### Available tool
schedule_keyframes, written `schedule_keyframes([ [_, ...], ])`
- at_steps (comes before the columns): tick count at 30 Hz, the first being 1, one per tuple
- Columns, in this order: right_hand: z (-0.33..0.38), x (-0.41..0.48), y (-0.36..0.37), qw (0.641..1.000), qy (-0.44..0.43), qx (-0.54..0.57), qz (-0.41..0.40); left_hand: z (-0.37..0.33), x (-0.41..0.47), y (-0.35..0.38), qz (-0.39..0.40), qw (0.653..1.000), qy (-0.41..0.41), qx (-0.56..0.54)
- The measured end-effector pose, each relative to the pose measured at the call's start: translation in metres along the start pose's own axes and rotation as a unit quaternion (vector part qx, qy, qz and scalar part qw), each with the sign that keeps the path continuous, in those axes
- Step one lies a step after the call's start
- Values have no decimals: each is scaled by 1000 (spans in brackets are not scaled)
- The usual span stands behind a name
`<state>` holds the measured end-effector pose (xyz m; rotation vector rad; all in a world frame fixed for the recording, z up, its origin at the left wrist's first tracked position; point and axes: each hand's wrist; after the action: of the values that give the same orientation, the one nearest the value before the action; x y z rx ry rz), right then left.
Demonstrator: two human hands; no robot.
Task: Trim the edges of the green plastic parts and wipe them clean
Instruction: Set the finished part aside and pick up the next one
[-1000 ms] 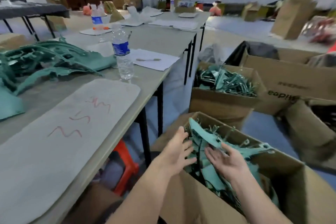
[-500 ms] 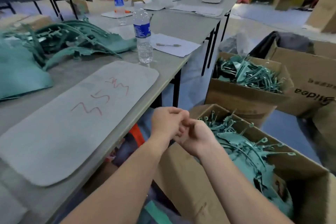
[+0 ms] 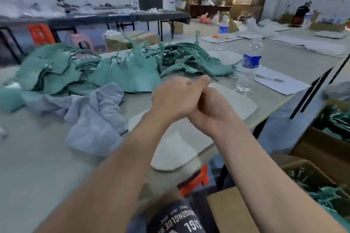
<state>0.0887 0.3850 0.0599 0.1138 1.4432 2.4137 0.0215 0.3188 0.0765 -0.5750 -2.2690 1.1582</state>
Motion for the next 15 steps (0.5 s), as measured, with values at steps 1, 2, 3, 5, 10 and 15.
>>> schedule_keyframes([
  [1, -13, 14, 10, 1000, 11, -10, 0, 20, 2, -13, 18, 999, 3, 35],
  [2, -26, 27, 18, 1000, 21, -22, -1, 41, 3, -27, 36, 998, -2, 49],
  [3, -38, 40, 25, 999, 32, -37, -4, 64, 4, -38, 44, 998, -10, 48],
  [5, -61, 62, 36, 997, 55, -56, -8, 117, 5, -55, 28, 999, -29, 34],
  [10, -100, 118, 50, 988, 66, -139, -30, 254, -16, -84, -57, 982, -178, 19],
  [15, -132, 179, 71, 956, 0, -291, -43, 320, -32, -79, -187, 955, -229, 18],
])
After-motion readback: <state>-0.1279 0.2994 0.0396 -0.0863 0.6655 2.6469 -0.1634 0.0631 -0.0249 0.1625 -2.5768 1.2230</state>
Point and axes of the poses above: each hand's wrist, its own x-axis towards the middle knuckle, its own y-axis out of the palm, z = x × y, and after that the axes turned 14 degrees about x, right-handed
